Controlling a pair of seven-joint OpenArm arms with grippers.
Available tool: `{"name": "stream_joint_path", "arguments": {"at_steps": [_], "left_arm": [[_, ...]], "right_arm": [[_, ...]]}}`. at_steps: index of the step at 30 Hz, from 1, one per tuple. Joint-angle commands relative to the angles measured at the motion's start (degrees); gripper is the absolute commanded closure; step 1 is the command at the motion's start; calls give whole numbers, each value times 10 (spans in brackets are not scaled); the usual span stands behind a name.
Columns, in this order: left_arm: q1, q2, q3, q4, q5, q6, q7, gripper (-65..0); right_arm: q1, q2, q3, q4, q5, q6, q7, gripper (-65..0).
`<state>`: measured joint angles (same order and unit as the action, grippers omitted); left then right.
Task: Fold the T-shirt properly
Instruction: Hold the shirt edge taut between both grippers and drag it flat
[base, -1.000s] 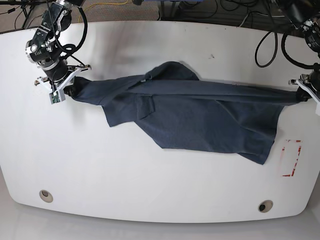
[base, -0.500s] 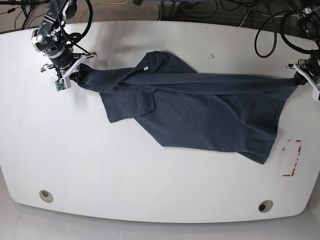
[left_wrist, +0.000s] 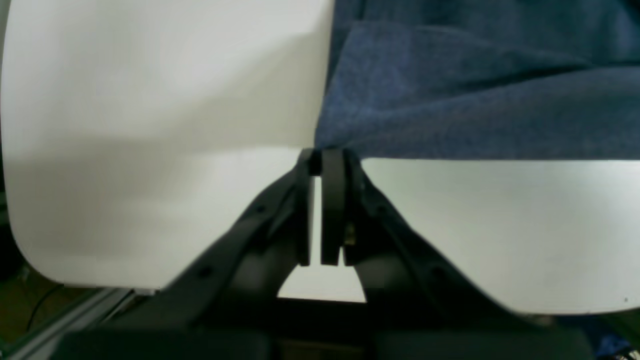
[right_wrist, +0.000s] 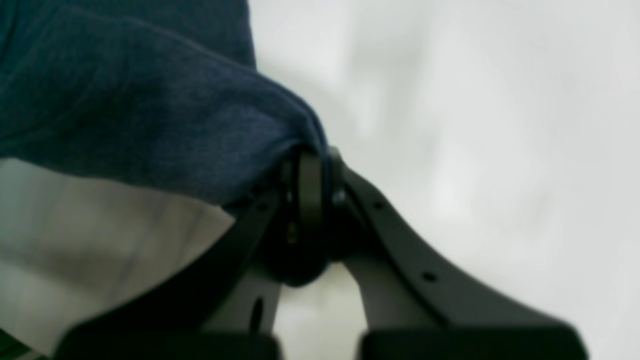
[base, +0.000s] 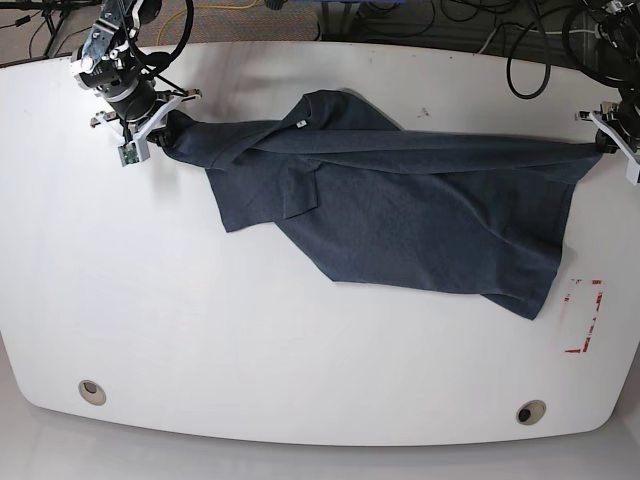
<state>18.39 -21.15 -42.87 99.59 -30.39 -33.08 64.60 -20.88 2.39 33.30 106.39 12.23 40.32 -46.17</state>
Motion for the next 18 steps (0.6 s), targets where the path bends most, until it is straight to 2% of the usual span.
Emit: {"name": "stream_joint_path", "arguments": {"at_steps": [1,18], "left_arm": [[-3,-12,-5,8,-2,0,-15,0],[-6,-12,-5,10,-5,0,-14,0]], "right_arm": [[0,4,2,9,7,-3,10,-2],[-10,-3,2,9,7,-3,8,-2]]}}
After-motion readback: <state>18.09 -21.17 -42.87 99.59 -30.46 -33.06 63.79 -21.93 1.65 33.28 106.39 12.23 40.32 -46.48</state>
